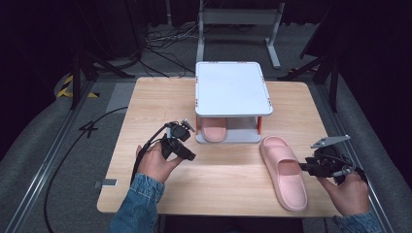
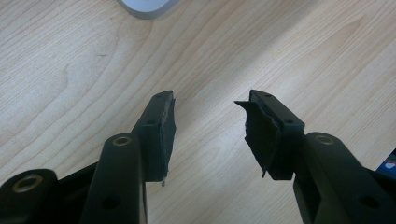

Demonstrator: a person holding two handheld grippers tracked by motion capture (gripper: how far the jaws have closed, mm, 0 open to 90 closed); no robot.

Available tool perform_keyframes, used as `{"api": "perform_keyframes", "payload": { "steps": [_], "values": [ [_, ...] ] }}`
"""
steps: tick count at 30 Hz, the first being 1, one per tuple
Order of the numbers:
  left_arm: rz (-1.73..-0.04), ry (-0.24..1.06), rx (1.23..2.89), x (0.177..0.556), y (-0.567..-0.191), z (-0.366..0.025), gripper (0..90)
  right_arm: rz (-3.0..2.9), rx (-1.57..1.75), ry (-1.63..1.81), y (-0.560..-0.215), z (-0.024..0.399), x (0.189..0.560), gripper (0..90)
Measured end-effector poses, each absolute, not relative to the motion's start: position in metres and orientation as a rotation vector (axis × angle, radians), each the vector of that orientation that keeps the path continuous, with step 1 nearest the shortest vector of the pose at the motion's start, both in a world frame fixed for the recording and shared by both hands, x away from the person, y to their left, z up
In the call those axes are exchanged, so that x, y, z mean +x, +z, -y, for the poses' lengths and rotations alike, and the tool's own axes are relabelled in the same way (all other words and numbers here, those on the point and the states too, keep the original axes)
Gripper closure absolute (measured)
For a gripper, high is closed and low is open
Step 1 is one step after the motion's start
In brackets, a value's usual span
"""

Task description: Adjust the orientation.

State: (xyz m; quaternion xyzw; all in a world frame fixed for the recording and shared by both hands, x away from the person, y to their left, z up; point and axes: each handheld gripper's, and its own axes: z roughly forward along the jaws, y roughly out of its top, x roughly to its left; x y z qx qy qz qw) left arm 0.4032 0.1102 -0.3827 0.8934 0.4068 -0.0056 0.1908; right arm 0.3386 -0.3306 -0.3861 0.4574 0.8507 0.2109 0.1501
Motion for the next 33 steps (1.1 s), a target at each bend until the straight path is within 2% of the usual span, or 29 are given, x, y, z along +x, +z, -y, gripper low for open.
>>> {"api": "perform_keyframes", "payload": {
  "steps": [6,9,11,20,33],
  "values": [
    [-1.159,-0.020,2.500,0.404,-0.384,-0.114,52.4,-2.494,1.320,0.538,-0.411,0.330,0.351,66.3],
    [-1.161,-0.018,2.500,0.404,-0.383,-0.115,52.3,-2.520,1.325,0.546,-0.420,0.328,0.354,73.7],
    [-1.160,-0.018,2.500,0.404,-0.383,-0.115,52.3,-2.500,1.326,0.539,-0.422,0.326,0.355,74.2],
    [-1.163,-0.014,2.496,0.404,-0.384,-0.117,52.4,-2.432,1.345,0.542,-0.417,0.323,0.353,83.3],
    [-1.183,-0.014,2.476,0.404,-0.382,-0.126,52.5,-2.387,1.310,0.620,-0.391,0.301,0.358,83.9]
  ]
}}
